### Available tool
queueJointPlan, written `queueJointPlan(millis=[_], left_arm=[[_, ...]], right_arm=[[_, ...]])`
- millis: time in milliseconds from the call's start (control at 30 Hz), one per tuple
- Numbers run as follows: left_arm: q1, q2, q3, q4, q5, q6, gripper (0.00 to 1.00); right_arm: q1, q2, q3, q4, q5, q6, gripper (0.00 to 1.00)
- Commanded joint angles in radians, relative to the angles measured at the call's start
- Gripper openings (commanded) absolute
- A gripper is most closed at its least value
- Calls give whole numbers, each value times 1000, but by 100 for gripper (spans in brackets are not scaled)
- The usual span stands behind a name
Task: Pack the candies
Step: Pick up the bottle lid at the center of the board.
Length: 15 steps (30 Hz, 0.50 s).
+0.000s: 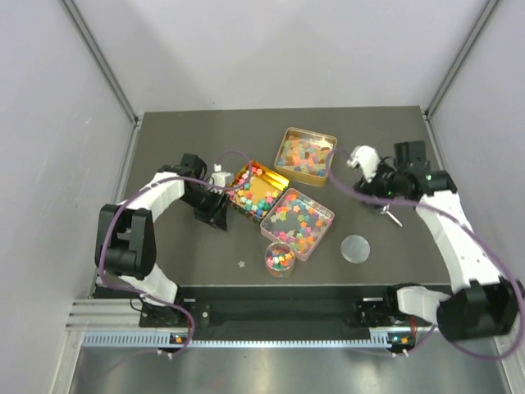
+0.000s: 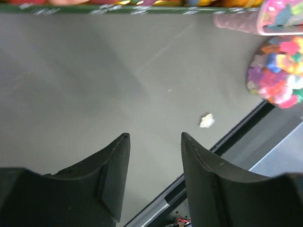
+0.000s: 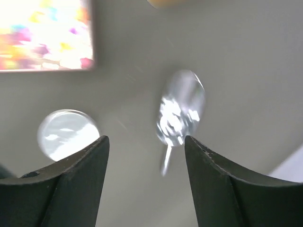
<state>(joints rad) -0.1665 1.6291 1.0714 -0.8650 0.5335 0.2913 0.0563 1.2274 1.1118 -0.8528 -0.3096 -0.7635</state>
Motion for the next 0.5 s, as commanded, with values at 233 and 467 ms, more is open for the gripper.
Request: queueJointPlan(millis=[233, 467], left_arm=[[-13, -123, 91, -5, 66, 5, 59], [1, -112, 101, -6, 123, -15, 77]], right_arm=[[295, -163, -270, -144, -72, -311, 87], [293, -174, -352, -103, -40, -471, 100]])
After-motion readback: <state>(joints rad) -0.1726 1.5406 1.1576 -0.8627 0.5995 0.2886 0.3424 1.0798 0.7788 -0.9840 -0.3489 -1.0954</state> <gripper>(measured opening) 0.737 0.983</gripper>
